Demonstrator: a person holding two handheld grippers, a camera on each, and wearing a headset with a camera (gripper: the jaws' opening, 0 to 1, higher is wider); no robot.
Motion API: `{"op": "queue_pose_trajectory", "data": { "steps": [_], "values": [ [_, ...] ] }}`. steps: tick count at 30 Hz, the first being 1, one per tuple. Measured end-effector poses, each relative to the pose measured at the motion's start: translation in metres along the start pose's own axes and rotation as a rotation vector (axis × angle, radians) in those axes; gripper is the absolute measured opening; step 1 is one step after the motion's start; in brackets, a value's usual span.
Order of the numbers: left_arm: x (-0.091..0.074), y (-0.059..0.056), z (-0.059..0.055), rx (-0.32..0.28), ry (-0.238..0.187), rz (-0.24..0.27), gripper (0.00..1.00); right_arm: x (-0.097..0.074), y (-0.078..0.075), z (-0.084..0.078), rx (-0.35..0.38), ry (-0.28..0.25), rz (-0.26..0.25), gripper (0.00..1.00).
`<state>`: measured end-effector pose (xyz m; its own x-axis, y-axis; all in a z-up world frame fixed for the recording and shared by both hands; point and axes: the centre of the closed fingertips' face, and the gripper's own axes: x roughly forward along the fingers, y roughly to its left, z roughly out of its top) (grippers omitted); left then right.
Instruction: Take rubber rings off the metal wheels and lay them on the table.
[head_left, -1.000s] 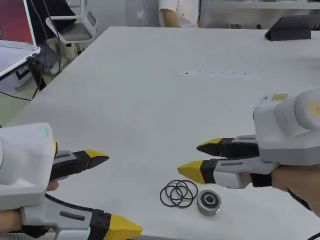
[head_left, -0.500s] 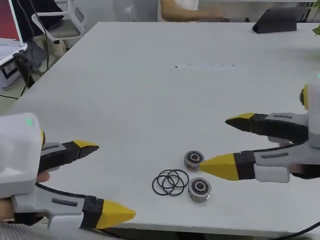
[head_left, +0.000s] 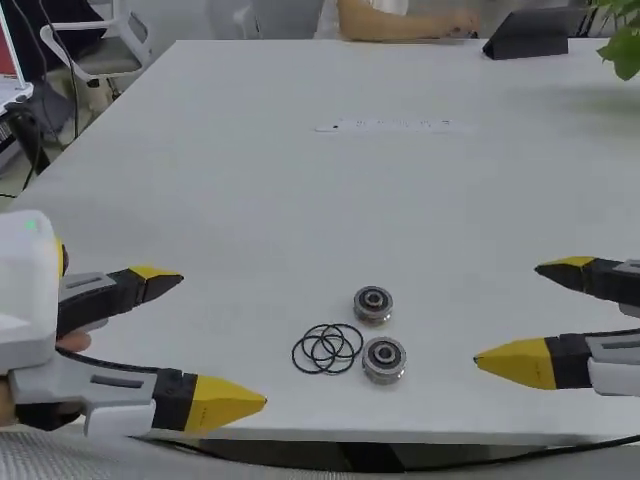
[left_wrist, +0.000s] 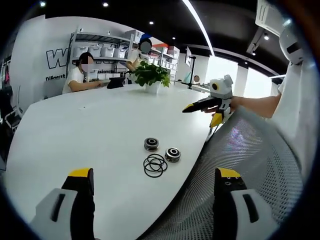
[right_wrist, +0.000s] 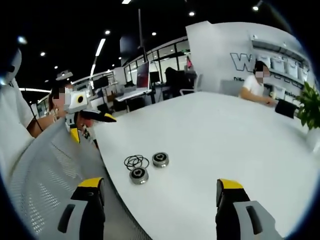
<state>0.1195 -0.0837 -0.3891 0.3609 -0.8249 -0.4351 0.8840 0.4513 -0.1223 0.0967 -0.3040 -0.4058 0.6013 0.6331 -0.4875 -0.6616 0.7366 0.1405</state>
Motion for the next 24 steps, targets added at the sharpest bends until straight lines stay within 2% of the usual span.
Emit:
{"op": "queue_pose_trajectory", "data": {
  "steps": [6, 13, 15, 20, 24],
  "values": [
    [-0.001, 0.002, -0.006, -0.005, 0.026, 0.016, 0.99, 0.000, 0.006, -0.017, -0.001, 0.067, 0.014, 0.94],
    [0.000, 0.002, -0.007, -0.033, 0.019, 0.016, 0.99, 0.001, 0.015, -0.028, -0.016, 0.124, 0.038, 0.95],
    [0.000, 0.003, -0.007, -0.058, 0.015, 0.022, 0.99, 0.000, 0.015, -0.032, -0.034, 0.148, 0.037, 0.95],
    [0.001, 0.000, -0.014, -0.045, 0.056, 0.018, 0.99, -0.001, 0.017, -0.040, -0.035, 0.181, 0.046, 0.94],
    [0.000, -0.001, -0.015, -0.043, 0.058, 0.023, 0.99, -0.003, 0.018, -0.049, -0.033, 0.214, 0.048, 0.92]
  ]
}}
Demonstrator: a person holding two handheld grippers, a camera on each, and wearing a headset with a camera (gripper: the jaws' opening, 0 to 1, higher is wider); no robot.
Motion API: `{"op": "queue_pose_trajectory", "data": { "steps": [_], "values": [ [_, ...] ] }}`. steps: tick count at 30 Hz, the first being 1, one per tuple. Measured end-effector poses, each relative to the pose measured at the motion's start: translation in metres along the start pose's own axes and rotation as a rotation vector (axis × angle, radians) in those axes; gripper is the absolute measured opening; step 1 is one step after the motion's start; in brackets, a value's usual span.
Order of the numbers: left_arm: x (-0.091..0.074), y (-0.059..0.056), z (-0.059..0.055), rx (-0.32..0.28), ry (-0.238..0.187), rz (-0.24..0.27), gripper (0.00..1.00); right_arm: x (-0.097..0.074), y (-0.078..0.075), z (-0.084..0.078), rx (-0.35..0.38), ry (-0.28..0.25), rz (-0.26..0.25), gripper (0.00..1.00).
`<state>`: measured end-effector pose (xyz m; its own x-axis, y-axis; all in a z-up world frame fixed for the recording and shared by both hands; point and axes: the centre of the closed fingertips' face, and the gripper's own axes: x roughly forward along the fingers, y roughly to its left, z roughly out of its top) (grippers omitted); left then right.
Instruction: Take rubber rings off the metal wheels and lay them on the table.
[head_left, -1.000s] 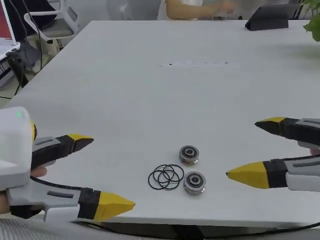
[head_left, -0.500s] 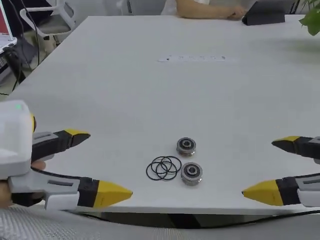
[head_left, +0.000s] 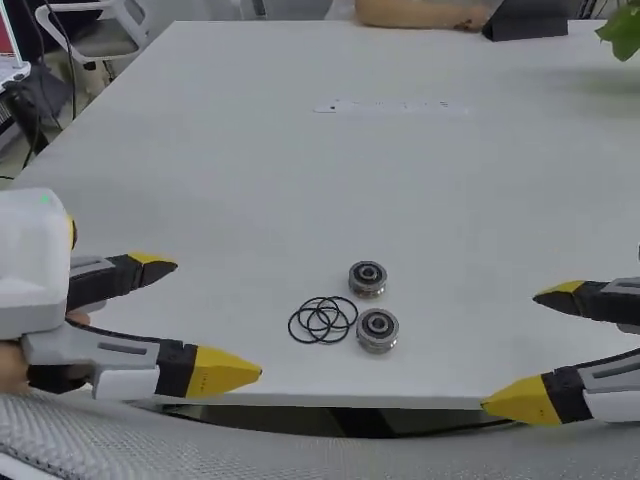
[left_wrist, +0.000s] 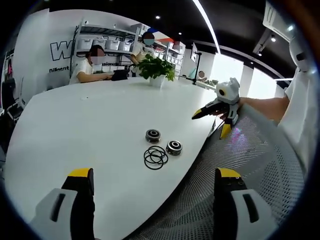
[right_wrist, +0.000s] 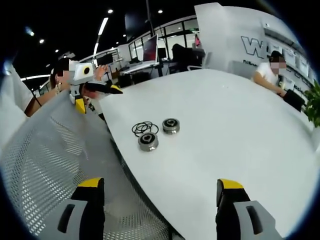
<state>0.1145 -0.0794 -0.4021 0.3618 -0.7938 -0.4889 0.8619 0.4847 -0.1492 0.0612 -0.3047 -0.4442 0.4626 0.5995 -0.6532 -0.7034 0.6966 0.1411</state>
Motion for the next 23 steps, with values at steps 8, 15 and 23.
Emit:
{"op": "queue_pose_trajectory", "data": {
  "steps": [8, 15, 23],
  "values": [
    [0.002, -0.011, -0.008, -0.001, 0.033, -0.016, 0.99, -0.006, -0.003, -0.005, 0.026, -0.005, -0.020, 0.90],
    [-0.001, -0.018, -0.011, -0.011, 0.029, -0.017, 0.99, -0.008, 0.001, -0.010, 0.046, -0.005, -0.011, 0.89],
    [-0.002, -0.021, -0.013, -0.007, 0.036, -0.020, 0.99, -0.009, 0.003, -0.011, 0.060, -0.013, -0.011, 0.88]
  ]
}}
